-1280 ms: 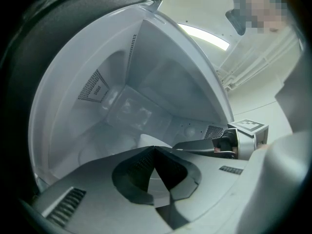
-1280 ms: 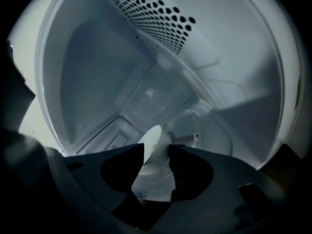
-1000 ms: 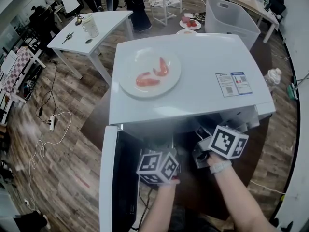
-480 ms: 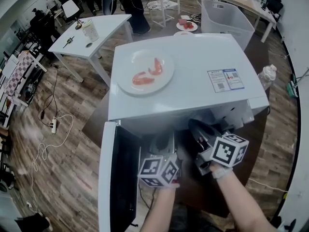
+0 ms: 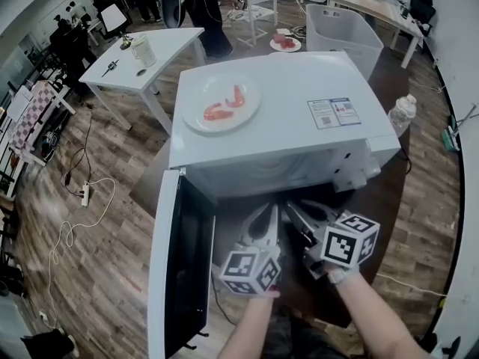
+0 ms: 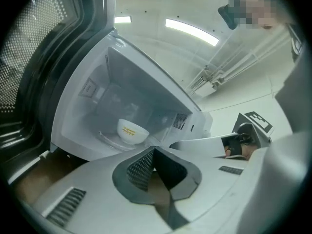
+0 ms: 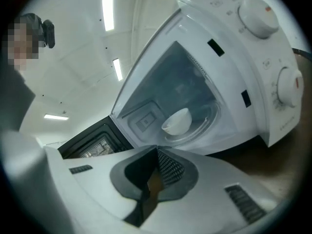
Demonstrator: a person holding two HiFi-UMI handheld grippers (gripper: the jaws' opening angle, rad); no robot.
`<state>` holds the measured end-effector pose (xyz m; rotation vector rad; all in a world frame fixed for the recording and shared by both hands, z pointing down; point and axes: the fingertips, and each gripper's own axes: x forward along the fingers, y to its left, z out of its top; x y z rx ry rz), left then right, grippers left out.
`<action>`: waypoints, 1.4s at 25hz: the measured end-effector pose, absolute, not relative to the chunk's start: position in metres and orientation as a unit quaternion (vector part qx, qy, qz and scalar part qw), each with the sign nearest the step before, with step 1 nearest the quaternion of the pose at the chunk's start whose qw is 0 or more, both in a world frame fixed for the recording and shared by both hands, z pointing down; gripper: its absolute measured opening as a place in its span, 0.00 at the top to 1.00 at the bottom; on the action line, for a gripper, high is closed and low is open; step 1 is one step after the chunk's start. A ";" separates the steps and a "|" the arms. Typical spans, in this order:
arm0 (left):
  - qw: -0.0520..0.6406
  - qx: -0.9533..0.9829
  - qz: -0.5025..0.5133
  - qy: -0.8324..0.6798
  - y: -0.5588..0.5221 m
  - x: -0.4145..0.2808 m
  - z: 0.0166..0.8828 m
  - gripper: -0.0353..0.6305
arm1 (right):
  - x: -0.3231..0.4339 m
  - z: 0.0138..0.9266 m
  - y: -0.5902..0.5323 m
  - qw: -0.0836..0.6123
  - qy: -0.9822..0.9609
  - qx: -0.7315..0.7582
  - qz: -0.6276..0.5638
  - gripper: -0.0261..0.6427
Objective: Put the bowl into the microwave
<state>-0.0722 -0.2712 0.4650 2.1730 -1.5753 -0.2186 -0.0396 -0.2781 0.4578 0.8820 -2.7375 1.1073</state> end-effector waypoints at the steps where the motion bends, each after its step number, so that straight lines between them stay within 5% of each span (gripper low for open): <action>1: 0.222 0.787 -0.078 -0.570 -0.267 -0.071 0.464 0.94 | -0.038 0.457 -0.274 0.033 -0.889 0.285 0.358 0.96; 35: 0.200 0.810 -0.057 -0.548 -0.108 -0.017 0.410 0.95 | 0.006 0.407 -0.104 0.046 -0.909 0.244 0.336 0.96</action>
